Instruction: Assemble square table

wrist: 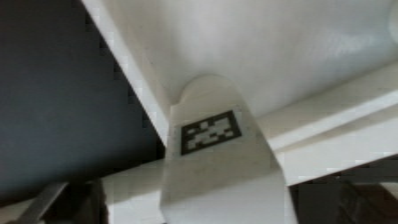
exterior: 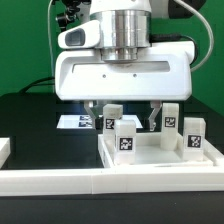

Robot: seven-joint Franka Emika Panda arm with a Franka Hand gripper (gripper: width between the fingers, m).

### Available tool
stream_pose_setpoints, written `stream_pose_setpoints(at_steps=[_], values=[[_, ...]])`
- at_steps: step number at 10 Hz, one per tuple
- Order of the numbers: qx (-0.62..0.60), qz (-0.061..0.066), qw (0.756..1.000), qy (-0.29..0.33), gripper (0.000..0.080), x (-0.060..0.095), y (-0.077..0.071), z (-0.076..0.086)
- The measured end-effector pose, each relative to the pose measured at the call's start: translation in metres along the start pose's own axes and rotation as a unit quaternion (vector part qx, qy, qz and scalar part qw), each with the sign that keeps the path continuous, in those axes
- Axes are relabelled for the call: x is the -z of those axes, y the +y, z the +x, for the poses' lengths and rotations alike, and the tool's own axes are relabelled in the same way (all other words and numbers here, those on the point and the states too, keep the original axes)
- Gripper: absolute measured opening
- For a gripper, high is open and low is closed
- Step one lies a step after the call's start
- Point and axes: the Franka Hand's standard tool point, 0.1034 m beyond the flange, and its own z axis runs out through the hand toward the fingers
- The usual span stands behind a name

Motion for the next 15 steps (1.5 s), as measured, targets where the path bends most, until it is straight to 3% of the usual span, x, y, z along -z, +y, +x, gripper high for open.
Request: stream_pose_setpoints(at_steps=[5, 8, 10, 12, 15], values=[[0.085, -0.004, 0.996, -0.002, 0.0648, -0.001, -0.0022, -0.0012], [0.068, -0.003, 0.998, -0.001, 0.0288, -0.001, -0.002, -0.0012], [0.058, -0.003, 0.998, -0.001, 0.0289, -0.001, -0.0021, -0.0012], [-0.037, -0.003, 0.999, -0.001, 0.0289, -0.0006, -0.0016, -0.0006], [-0.228, -0.002, 0.974, 0.003, 0.029, -0.0007, -0.0055, -0.0006]])
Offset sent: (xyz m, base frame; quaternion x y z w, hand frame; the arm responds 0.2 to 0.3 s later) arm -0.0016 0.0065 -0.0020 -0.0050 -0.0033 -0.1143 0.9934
